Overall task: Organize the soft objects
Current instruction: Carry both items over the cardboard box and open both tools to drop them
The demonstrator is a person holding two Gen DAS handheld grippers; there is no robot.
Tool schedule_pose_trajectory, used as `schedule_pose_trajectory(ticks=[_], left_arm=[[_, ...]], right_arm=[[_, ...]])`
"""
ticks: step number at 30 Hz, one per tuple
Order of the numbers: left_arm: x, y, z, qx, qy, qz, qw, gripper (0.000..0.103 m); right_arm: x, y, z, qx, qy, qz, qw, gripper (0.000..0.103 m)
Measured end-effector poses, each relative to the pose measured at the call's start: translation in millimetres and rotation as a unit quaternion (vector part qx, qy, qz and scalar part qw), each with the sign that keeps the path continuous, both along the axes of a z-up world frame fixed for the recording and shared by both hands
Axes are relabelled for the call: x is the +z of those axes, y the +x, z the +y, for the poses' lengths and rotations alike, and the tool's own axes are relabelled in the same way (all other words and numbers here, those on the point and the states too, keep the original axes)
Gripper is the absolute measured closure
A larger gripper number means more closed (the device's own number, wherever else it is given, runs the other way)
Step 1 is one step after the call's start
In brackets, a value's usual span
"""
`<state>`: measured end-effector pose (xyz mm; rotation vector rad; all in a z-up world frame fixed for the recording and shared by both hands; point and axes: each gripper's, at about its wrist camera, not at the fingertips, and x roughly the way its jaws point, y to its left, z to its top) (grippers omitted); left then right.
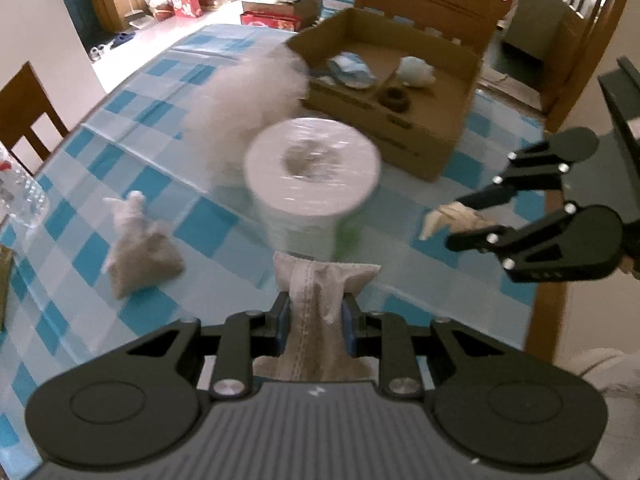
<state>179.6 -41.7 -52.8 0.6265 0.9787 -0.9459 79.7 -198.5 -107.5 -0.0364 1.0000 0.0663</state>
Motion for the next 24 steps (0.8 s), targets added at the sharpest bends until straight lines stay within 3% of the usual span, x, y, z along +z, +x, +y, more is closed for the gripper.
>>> schedule_pose_trajectory(ticks=[6, 13, 18, 24], left_arm=[[4.9, -31.6, -16.5, -0.009, -0.017, 0.026, 0.9995, 0.079], [16.0, -56.7, -56.1, -0.014, -0.052, 0.033, 0.998, 0.078], [21.4, -53.1, -103.5, -0.01, -0.082, 0.025, 0.9962, 0.078], [14.4, -33.5, -168.0, 0.043, -0.107, 0.028, 0.993, 0.078]], right_arm=[[15.9, -13.4, -20.1, 0.008, -0.016, -0.005, 1.0, 0.064], [35.2, -17.2, -74.3, -0.016, -0.041, -0.023, 0.999, 0.064], [41.5, -11.4, -115.2, -0.041, -0.054, -0.039, 0.997, 0.064], [44.0, 3.1, -159.4, -0.064, -0.063, -0.053, 0.995, 0.064]])
